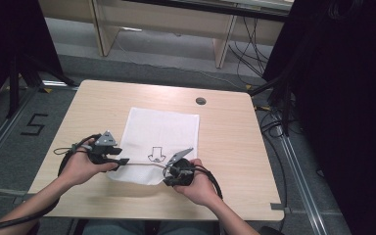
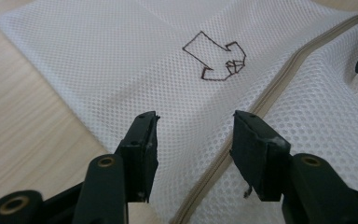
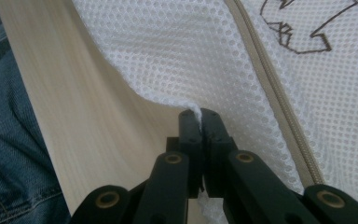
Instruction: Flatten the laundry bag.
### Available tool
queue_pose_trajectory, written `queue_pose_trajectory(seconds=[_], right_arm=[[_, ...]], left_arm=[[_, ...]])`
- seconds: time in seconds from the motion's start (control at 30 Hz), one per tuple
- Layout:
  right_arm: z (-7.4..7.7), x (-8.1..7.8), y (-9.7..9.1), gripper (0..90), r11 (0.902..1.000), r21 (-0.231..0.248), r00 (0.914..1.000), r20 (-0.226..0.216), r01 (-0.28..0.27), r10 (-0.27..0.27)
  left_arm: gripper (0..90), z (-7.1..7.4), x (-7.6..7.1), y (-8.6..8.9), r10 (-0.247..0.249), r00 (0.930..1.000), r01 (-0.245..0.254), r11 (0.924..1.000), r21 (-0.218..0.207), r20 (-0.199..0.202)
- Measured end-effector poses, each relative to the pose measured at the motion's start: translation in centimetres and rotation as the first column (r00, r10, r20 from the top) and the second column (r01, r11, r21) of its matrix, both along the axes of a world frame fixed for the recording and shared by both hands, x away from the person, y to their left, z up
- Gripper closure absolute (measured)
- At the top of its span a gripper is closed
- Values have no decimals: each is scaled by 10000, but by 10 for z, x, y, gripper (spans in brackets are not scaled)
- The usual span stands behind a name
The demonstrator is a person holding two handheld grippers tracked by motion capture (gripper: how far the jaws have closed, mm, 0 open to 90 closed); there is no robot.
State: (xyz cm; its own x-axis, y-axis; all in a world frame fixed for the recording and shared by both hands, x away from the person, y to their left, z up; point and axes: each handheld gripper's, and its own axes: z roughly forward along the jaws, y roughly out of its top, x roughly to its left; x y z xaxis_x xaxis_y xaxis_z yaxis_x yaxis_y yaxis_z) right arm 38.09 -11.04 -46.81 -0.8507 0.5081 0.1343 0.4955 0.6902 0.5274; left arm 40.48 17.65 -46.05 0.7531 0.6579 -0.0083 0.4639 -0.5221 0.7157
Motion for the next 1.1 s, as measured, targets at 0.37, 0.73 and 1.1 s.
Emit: queue_pose_trajectory(seconds=[0.37,0.73,1.1], right_arm=[[-9,-10,6,876,9966,-612,9965,-660,-546,506],[5,-21,2,645,9967,289,9941,-755,-757,777],[14,18,-52,900,9824,-189,9821,325,1861,-1854]], left_arm=[[501,-16,-1,-6,-271,9989,281,9993,254,-370],[424,-24,0,-3,-56,9998,63,9994,339,-208],[576,-33,1,-6,-483,9970,491,9987,112,-605]])
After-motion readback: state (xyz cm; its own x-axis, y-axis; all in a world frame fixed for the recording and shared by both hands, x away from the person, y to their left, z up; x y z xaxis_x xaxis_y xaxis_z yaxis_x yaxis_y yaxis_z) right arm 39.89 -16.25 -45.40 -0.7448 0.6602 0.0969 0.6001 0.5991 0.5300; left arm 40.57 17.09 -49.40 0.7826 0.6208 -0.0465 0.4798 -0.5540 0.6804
